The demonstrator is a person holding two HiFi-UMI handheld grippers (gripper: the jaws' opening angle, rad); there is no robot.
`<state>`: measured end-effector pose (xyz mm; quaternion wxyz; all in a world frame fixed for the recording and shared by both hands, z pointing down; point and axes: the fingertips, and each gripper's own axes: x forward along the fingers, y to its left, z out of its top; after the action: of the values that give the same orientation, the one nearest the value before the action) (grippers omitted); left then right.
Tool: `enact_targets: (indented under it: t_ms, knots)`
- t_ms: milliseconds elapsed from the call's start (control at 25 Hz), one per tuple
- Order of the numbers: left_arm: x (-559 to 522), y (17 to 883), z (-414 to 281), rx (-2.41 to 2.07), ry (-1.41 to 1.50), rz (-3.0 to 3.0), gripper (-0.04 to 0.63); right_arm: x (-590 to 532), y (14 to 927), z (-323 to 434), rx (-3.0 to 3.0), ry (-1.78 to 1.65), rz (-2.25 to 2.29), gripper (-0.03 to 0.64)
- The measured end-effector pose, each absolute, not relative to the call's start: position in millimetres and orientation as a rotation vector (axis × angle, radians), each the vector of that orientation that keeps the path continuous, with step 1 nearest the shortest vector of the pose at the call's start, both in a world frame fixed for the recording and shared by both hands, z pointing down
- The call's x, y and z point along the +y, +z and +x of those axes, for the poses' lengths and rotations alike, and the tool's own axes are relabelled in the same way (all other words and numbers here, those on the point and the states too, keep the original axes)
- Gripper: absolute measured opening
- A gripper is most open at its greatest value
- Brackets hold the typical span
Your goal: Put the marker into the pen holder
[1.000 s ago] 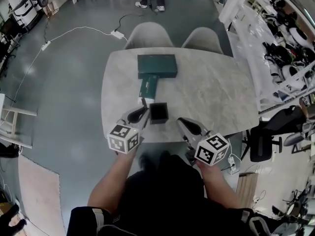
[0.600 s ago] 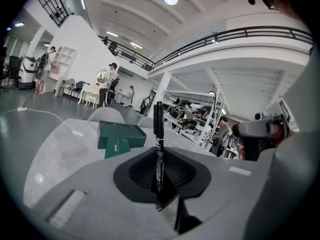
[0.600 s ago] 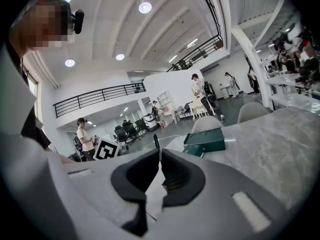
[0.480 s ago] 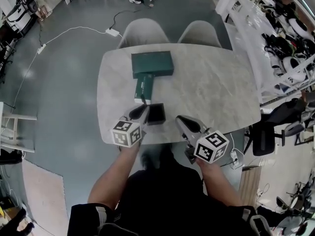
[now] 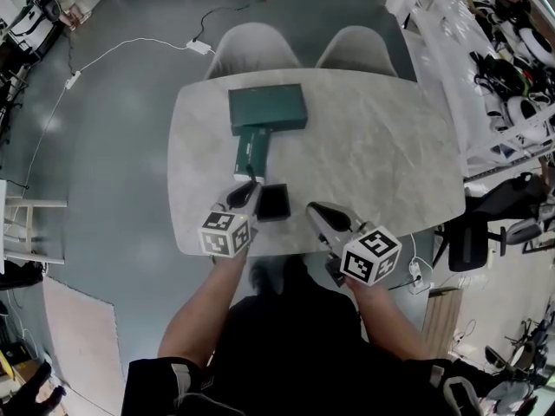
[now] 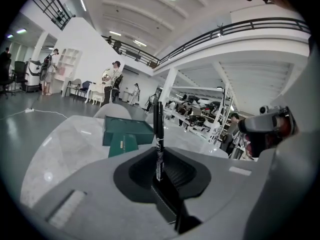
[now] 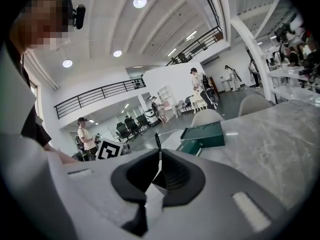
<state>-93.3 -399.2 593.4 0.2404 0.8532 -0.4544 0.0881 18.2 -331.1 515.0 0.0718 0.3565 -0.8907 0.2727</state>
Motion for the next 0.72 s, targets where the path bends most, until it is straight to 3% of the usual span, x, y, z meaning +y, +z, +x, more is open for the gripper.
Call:
enact_targets:
  t_ms: [720]
  knots:
    - [-392.1, 622.2, -91.5, -1.177, 0.483, 2.390, 0.054, -331.5, 527.2, 14.9, -2.649, 0.839, 1.032, 0.017]
